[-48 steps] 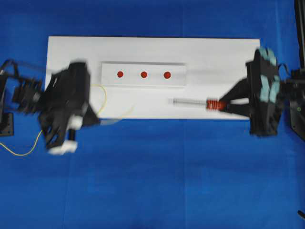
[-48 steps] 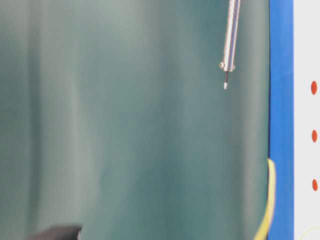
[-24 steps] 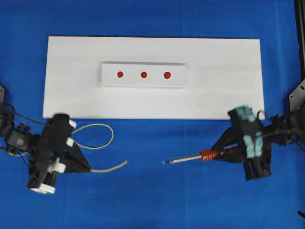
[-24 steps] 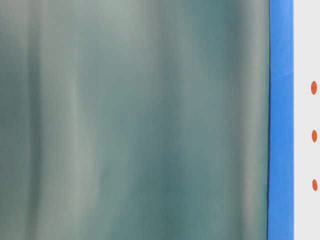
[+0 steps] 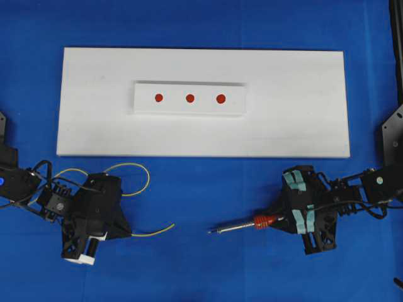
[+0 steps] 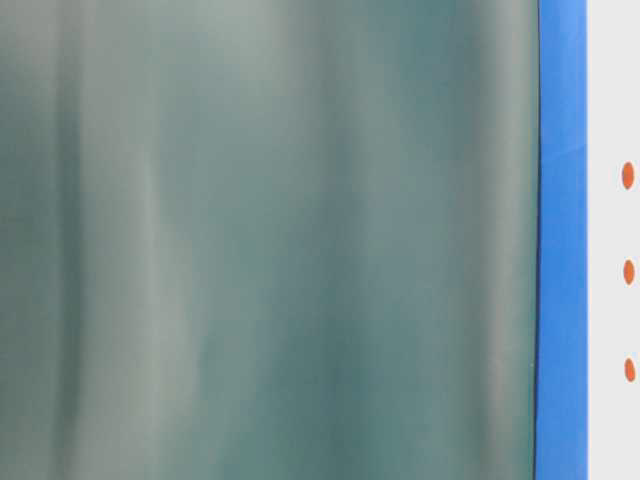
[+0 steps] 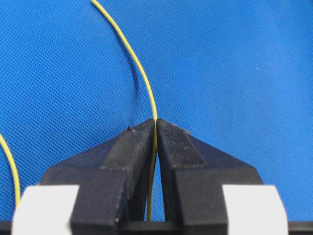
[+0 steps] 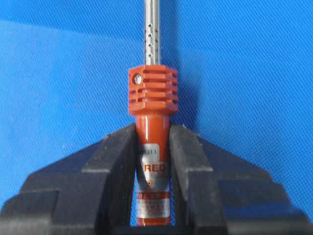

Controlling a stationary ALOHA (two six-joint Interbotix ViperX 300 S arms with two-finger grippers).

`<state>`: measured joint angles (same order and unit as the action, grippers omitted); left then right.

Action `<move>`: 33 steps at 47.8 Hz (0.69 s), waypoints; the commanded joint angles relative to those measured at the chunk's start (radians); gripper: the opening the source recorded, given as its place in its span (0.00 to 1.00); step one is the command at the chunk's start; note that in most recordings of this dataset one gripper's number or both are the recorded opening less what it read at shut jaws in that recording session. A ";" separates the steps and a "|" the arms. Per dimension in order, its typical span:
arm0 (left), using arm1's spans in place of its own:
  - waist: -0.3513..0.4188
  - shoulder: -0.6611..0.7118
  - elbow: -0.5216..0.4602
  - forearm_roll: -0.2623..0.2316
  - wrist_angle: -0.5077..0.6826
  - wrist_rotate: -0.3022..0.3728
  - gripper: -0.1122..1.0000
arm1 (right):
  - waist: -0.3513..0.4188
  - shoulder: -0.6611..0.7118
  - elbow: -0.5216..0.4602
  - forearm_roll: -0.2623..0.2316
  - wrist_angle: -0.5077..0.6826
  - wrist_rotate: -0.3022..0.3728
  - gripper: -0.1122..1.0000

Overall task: Touch the tip of the soldering iron to the tip of the solder at the mark.
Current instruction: 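Lower the wire and iron back onto the blue table, then open both grippers to release the wire and iron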

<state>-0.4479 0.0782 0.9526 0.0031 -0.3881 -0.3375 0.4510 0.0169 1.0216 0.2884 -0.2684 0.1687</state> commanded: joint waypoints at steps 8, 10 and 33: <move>-0.003 -0.017 -0.012 0.000 0.038 0.000 0.13 | 0.000 -0.006 -0.018 0.006 -0.012 0.000 0.16; -0.003 -0.015 -0.014 0.000 0.054 0.000 0.13 | 0.000 -0.006 -0.021 0.009 -0.012 0.000 0.18; 0.021 -0.282 -0.031 0.000 0.339 0.021 0.80 | -0.041 -0.233 -0.028 0.021 0.112 -0.031 0.81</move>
<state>-0.4433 -0.1120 0.9388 0.0015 -0.1012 -0.3237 0.4295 -0.1212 1.0094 0.3129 -0.1948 0.1442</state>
